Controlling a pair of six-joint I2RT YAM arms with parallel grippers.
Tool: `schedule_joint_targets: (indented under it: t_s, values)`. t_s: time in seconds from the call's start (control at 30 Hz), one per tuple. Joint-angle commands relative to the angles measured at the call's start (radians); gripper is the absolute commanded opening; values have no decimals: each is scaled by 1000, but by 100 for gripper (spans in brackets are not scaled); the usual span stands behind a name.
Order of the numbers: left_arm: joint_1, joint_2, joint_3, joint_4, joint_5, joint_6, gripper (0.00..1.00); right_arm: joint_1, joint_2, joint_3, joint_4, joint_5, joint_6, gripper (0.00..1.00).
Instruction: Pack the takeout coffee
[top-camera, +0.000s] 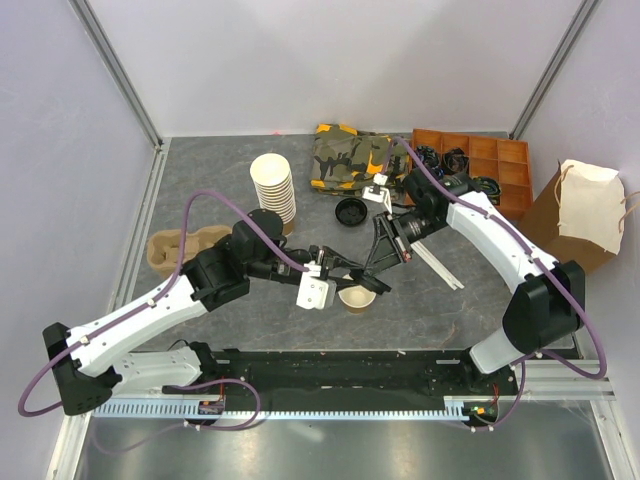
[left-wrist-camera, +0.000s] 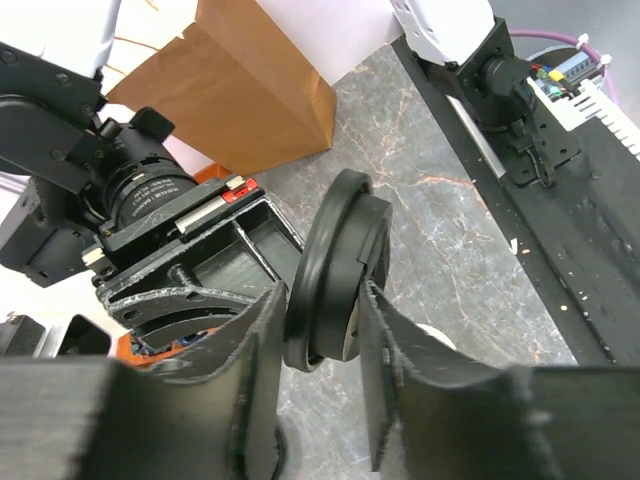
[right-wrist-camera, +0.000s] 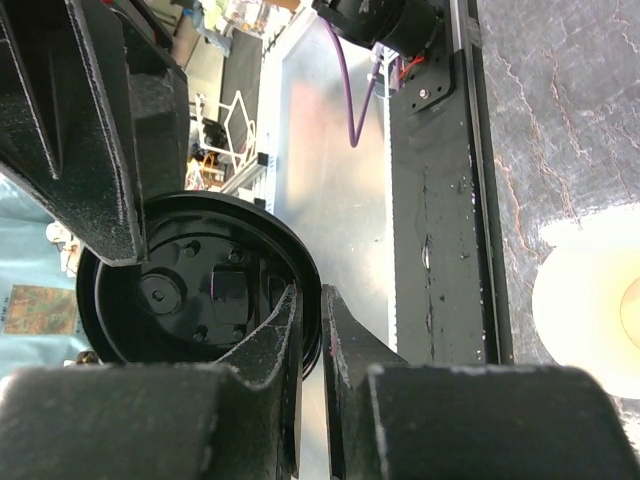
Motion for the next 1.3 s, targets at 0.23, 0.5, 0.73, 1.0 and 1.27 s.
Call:
schedule_joint_targets:
  t_s: [0.23,0.5,0.73,1.0,1.27]
  values:
    - [-6,-3,36,-61,-3,-25,16,8,-22,28,26,25,8,45]
    - [8,7,57,-105,40,-411,8,-103,18,193,30,161,26,73]
    - [121,38,1,102,99,-1008,4,-325,-121,173,324,270,248,74]
    - [186,93,91,288,-243,-1322,2,-366,-409,-156,818,578,779,71]
    - [190,132,106,334,-434,-1465,2,-366,-536,-312,929,809,1203,59]
